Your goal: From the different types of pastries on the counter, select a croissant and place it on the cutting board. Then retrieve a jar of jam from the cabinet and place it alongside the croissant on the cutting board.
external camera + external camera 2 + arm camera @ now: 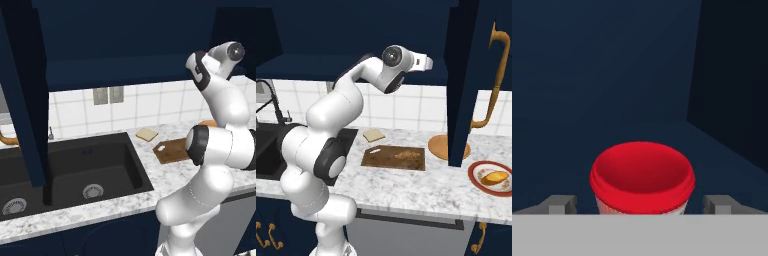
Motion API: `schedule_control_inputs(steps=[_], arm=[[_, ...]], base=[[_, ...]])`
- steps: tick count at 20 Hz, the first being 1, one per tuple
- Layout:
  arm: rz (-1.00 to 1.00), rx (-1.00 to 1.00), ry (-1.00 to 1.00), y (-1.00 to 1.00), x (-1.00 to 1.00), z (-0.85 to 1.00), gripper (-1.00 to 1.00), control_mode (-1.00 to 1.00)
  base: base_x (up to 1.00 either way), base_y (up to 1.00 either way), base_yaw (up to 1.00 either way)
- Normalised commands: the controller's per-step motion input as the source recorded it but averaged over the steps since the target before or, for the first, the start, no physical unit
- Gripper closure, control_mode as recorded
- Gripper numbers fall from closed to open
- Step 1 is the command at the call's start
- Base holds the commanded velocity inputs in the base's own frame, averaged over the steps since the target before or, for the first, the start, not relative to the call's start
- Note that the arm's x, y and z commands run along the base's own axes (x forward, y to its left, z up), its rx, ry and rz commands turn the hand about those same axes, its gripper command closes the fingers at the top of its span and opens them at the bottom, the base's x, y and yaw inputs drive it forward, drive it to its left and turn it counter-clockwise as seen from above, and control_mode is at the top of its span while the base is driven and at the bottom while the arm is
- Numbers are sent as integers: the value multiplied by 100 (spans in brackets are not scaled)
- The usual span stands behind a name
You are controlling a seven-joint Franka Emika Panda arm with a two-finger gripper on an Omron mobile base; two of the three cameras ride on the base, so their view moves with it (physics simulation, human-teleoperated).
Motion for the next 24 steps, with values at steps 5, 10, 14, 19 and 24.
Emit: schedule_control_inputs(steps=[5, 10, 14, 19, 24], arm=[[0, 0, 0, 0, 18, 0, -100, -100], [0, 0, 0, -9, 17, -2, -100, -100], [0, 0, 0, -15, 0, 0, 100, -100], [0, 0, 0, -4, 5, 0, 100, -100], [-1, 0, -1, 0, -17, 4, 100, -100]], base=[[0, 0, 0], [0, 0, 0], [0, 0, 0], [0, 0, 0], [0, 0, 0]])
